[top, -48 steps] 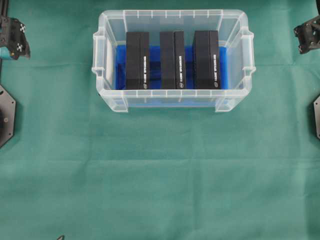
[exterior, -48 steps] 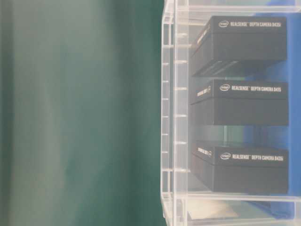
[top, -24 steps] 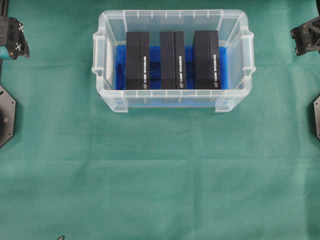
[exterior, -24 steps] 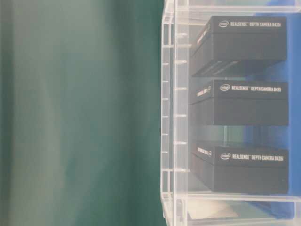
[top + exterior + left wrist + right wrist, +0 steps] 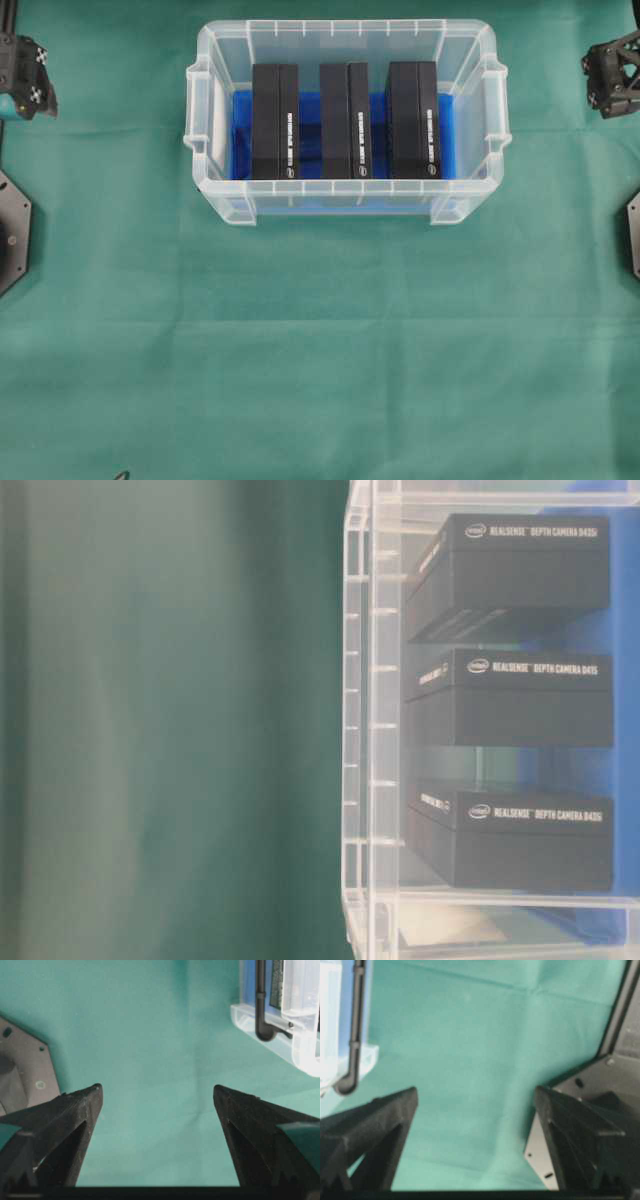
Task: Take out the box from the case.
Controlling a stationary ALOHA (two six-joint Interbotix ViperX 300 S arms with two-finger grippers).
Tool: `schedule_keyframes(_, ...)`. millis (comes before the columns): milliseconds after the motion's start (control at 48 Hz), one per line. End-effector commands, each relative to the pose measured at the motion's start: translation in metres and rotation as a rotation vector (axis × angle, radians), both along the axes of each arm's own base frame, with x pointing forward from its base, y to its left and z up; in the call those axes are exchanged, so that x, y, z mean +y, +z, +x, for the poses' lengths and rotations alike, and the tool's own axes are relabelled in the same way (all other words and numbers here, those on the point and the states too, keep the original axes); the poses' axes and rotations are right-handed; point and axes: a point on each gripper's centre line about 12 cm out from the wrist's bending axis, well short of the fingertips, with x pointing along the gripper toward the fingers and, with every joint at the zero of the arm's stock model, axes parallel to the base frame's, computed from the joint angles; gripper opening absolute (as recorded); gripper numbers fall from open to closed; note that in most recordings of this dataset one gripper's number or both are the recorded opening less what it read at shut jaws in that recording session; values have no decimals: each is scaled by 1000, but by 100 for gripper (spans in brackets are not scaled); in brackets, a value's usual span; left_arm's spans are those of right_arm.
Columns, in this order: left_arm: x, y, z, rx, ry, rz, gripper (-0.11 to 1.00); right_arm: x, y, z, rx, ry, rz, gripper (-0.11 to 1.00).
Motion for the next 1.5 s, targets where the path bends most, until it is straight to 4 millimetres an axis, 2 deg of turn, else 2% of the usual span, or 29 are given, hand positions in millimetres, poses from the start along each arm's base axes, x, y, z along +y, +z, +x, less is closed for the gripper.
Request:
schedule_keyframes(0, 1, 7, 2, -21, 4, 7, 93, -1, 4, 0, -12, -15, -9, 95)
schedule_keyframes(979, 1, 7, 2, -19, -5, 8, 93, -3, 3, 5, -19, -56, -4, 95)
schedule_keyframes(1208, 1, 7, 2, -19, 0, 6, 93, -7, 3, 18, -25, -52, 9, 95)
schedule_keyframes(1479, 2, 6, 5, -12, -10, 4, 93, -18, 12, 54, -28, -40, 13, 95)
